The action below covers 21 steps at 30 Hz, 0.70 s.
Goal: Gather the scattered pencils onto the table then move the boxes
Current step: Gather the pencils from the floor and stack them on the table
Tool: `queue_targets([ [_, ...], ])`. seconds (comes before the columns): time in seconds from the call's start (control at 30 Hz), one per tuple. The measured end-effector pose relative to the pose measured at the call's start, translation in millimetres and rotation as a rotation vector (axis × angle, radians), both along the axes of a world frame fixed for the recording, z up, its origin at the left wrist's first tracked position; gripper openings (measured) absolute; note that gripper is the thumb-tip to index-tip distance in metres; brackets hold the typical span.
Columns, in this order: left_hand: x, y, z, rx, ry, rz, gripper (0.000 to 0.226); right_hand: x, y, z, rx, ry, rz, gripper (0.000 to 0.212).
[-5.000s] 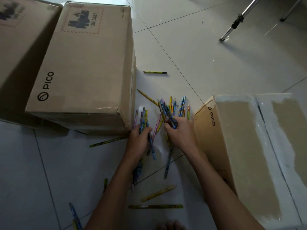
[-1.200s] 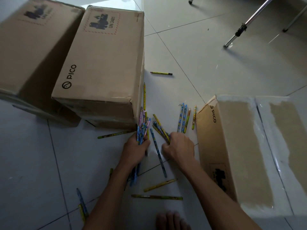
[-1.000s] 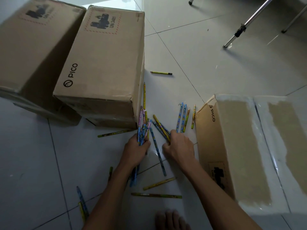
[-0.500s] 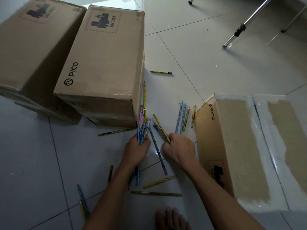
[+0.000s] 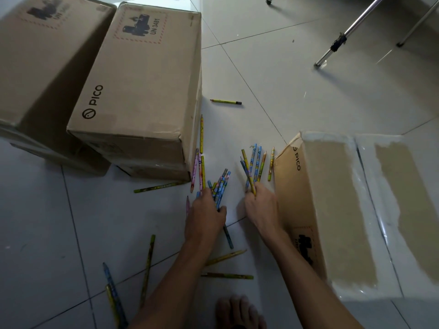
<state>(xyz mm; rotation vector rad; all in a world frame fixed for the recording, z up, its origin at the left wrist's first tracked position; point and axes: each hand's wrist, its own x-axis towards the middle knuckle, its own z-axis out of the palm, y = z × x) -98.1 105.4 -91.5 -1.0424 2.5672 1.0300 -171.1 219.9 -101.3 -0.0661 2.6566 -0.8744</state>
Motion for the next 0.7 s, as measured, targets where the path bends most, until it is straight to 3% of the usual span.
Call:
queue_targets([
  [0.13,-3,-2,-3,-0.024,-0.044,-0.041,0.066,-9,-3,-7,0.09,0.084,0.046,0.015],
  [0.27,-8,-5,-2,-0.034,0.001,-0.012,0.045,-17,-7,-9,0.156,0.135,0.085,0.032],
  [0.43,-6,-12,-3,0.088,0.099,0.061,0.039,-17,-9,-12,0.181,0.198,0.104,0.019],
  [0.5,-5,-15,-3,0.139,0.106,0.101,0.036,-18,-8,-10,0.18,0.189,0.098,0.019],
  [0.6,-5,-22,-3,0.217,0.096,0.179,0.014,-16,-8,-7,0.186,0.145,0.09,0.021],
  [0.7,-4,-27,-5,0.287,0.091,0.256,0.013,-6,-6,-6,0.212,0.074,0.123,0.024],
])
